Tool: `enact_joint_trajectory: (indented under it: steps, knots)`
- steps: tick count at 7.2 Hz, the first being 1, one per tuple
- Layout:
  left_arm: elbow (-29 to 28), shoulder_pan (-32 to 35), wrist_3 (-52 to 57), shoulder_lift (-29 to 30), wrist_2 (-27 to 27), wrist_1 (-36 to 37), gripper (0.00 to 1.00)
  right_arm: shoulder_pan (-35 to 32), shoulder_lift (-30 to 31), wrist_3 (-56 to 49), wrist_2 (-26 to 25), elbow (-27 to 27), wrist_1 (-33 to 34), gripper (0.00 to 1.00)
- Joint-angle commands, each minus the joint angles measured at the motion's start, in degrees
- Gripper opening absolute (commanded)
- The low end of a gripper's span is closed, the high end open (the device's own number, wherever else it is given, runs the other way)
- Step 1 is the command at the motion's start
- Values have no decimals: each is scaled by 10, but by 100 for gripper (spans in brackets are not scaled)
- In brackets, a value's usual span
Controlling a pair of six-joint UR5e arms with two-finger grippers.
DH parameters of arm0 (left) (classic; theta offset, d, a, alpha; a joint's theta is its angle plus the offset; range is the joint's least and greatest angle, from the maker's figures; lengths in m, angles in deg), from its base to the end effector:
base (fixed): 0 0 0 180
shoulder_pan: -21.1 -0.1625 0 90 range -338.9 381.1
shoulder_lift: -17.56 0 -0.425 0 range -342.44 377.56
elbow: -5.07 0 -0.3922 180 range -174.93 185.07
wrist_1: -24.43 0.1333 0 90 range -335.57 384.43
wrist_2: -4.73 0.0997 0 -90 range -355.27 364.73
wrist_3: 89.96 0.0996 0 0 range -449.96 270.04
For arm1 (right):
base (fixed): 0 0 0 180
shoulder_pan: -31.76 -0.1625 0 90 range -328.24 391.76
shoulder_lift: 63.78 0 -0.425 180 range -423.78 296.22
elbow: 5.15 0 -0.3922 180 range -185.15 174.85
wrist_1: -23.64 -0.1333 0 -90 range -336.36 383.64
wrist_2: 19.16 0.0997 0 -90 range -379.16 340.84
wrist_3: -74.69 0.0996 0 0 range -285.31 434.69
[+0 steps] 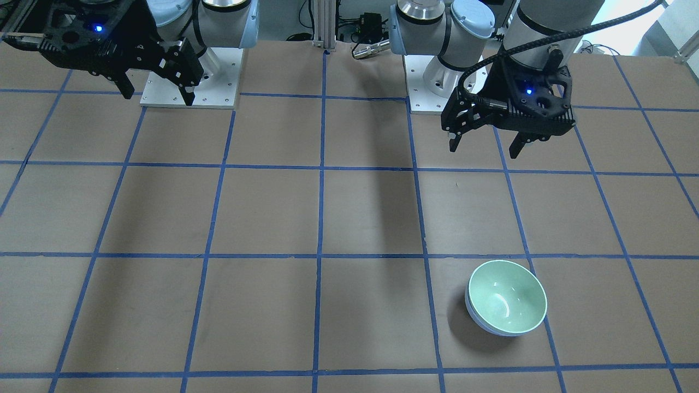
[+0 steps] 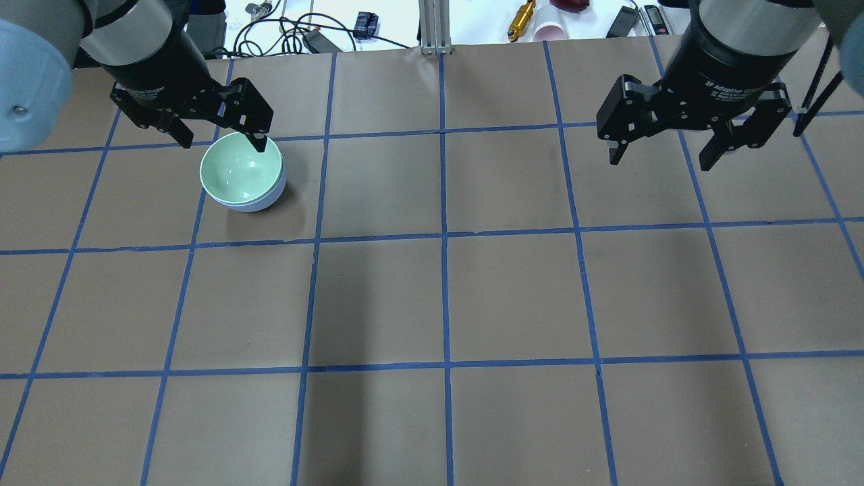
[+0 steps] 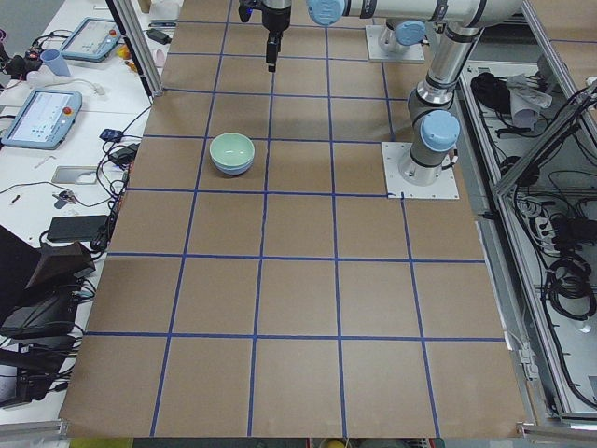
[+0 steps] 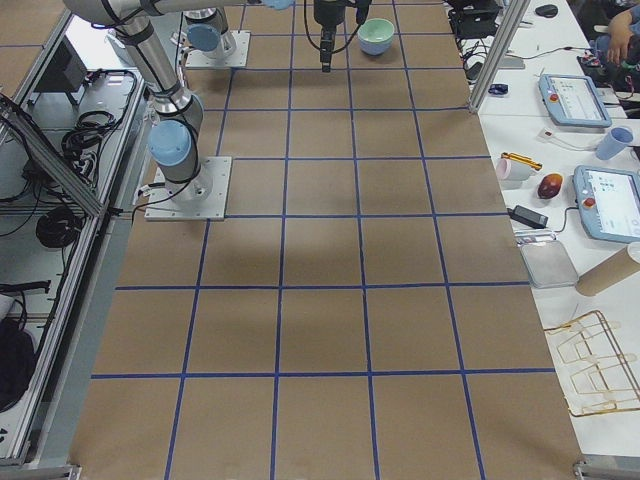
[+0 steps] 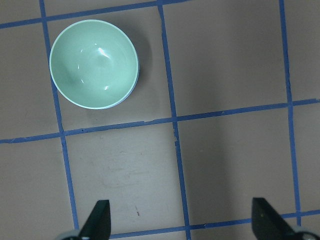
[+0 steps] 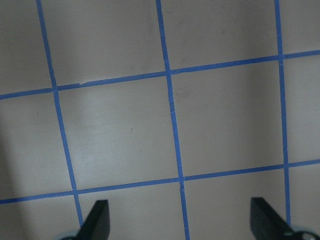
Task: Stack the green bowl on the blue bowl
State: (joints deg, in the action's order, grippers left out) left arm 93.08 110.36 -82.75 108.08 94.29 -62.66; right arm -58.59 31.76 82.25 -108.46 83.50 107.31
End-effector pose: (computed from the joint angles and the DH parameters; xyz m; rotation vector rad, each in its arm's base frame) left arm -0.1276 -0.5046 0.5059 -0.1775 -3.1319 0.1205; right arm 0.1373 -0.4482 0.5340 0.1966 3.1225 -0.0139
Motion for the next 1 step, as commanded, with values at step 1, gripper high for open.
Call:
enact_joint_trajectory:
  steps: [1]
  knots:
    - [-3,0,0,0,-1,0,100,0,0,0,0,-1,0,100]
